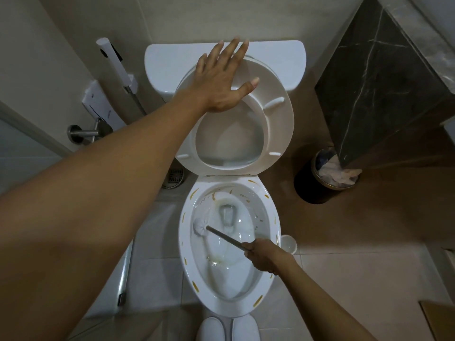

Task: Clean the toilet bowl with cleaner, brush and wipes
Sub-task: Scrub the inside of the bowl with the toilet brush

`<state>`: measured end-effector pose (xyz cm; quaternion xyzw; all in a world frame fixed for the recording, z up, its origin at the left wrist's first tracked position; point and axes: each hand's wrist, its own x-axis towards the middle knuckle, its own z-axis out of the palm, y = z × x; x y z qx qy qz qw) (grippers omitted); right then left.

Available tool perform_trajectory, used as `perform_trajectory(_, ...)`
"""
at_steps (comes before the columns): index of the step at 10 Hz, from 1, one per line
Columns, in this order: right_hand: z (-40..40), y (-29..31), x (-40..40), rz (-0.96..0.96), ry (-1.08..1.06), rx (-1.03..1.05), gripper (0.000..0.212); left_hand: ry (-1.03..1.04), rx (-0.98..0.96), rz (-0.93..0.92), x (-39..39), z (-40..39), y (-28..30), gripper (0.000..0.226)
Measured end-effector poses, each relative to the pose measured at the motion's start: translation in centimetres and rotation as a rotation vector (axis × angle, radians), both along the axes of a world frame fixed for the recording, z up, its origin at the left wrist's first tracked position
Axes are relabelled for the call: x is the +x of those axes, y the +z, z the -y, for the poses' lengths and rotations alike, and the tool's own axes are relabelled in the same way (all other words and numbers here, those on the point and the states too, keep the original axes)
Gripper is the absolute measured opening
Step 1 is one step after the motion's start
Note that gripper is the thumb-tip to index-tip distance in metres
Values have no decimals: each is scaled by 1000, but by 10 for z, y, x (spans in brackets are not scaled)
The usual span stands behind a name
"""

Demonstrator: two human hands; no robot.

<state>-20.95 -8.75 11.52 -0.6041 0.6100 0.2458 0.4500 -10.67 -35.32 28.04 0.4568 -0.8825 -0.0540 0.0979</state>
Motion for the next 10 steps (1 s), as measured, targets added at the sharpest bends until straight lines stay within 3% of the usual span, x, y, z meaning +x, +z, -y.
perform_trajectory(2,5,21,-22,-98,61,206,37,-4,-10,16,1,0,0,75)
perform_trajectory(4,2,7,-13,-55,-59,64,36,-5,2,17,1,1,0,75)
perform_trajectory(6,12,27,-29,-156,97,251,37,-8,-13,18,1,1,-2,75)
perform_trajectory(10,12,9,-28,-197,71,142,37,-8,-13,13,1,2,-2,75)
